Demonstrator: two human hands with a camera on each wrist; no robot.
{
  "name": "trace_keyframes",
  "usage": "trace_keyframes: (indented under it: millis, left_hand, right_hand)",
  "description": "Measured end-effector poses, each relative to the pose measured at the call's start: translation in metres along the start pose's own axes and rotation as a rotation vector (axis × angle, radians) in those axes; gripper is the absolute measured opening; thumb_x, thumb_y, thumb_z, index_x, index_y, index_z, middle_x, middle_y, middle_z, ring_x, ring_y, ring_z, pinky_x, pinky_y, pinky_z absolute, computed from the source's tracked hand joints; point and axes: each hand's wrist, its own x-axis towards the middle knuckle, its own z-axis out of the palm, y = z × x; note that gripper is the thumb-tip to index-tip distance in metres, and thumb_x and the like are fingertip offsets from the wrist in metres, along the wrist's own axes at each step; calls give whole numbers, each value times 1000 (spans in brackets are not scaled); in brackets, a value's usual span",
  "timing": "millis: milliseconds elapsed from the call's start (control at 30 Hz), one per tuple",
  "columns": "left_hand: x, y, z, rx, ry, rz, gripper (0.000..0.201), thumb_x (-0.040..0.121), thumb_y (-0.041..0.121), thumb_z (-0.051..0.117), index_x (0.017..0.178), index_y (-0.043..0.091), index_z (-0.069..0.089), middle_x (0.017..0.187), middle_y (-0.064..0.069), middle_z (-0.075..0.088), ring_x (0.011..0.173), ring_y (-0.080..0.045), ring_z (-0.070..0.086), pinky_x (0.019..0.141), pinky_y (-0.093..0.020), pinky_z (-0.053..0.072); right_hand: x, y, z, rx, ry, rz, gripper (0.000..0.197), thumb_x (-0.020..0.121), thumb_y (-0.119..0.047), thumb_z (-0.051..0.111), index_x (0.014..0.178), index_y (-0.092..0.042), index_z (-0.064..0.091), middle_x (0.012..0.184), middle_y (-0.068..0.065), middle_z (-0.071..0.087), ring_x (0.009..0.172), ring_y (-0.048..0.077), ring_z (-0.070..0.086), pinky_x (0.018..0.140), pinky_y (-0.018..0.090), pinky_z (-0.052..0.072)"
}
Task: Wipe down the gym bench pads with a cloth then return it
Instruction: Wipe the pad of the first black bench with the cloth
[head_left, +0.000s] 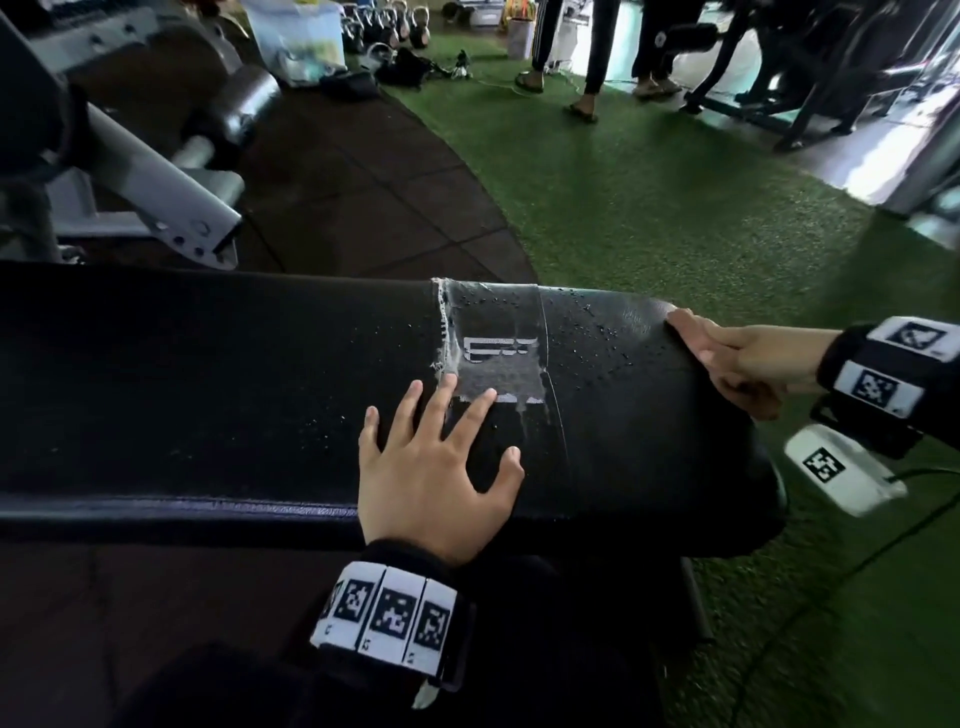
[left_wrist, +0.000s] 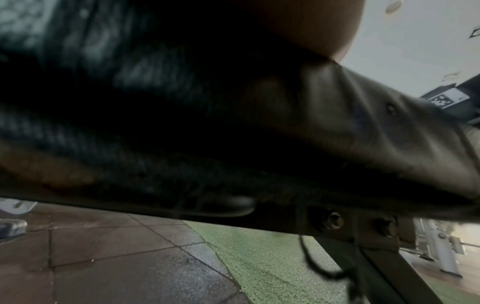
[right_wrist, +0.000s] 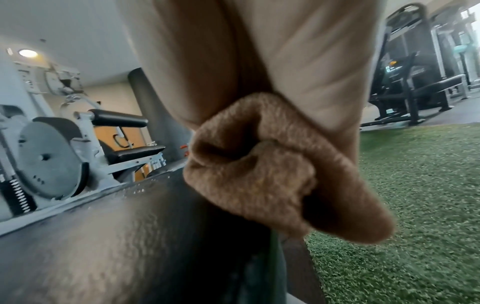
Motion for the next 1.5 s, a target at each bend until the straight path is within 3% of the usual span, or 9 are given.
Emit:
trace_keyframes:
  millis: [167,300,500,600,767,1033,1167,1400,1500]
  left_hand:
    - [-1,1,0,-3,5,-6,63,81,71,17,140,51,28,155,15,22,145,-14,13,117,-48,5]
    - [0,2,-1,-9,16,-12,61,82,69,22,138,50,34,152,13,30,144,-15,19,116,-48,9]
    - [-1,3,0,-5,34,-9,58,83,68,27,137,49,38,150,11,35,142,-16,24,116,-49,12]
    - [0,2,0,-8,45,-17,59,81,69,27,137,50,37,150,13,34,143,-15,23,116,-47,11]
    - [-1,3,-1,0,38,-16,60,81,68,24,137,50,36,151,13,32,143,-15,22,116,-47,10]
    - [0,2,0,16,34,-10,60,82,68,24,137,50,37,151,12,33,143,-15,23,116,-48,12]
    - [-1,3,0,17,34,-13,60,82,68,24,137,49,38,151,11,34,142,-16,23,115,-48,11]
    - [-2,4,-1,20,45,-18,60,82,68,23,138,50,35,151,13,32,143,-15,21,116,-47,9]
    - [-1,4,-1,21,45,-14,60,82,67,24,137,50,35,151,12,33,143,-15,22,116,-47,11]
  right_hand:
    - [19,-10,-4,-92,84,20,15,103,-19,29,114,-27,34,56,3,61,32,11,44,32,18,35]
    - [60,-23,-17,-232,162,-51,44,101,-9,32,145,-9,27,146,24,34,29,-8,39,35,7,33]
    - [83,-57,1,-299,72,-333,51,100,2,19,148,-14,16,157,6,10,50,-12,44,37,14,24]
    - [73,-93,32,-279,-66,-305,48,102,-4,21,149,-7,9,156,18,-4,142,19,19,73,11,38]
    - [42,-87,55,-908,-117,-578,57,101,-12,30,147,-10,-4,151,0,-18,142,23,-21,106,26,-24]
    - [14,-14,1,-704,-182,-465,60,100,-10,33,135,-30,-12,147,-10,-21,133,5,-28,105,9,-19]
    - [33,-32,-3,-563,10,-259,54,97,7,29,143,7,-1,155,14,-5,135,11,32,105,10,18]
    - [59,-103,31,-545,-8,-370,54,101,-4,29,147,-3,3,156,12,-3,121,-13,32,105,6,13]
    - [57,-100,57,-693,-5,-478,54,103,-14,25,147,-6,-5,155,15,-13,144,20,-10,112,23,-11]
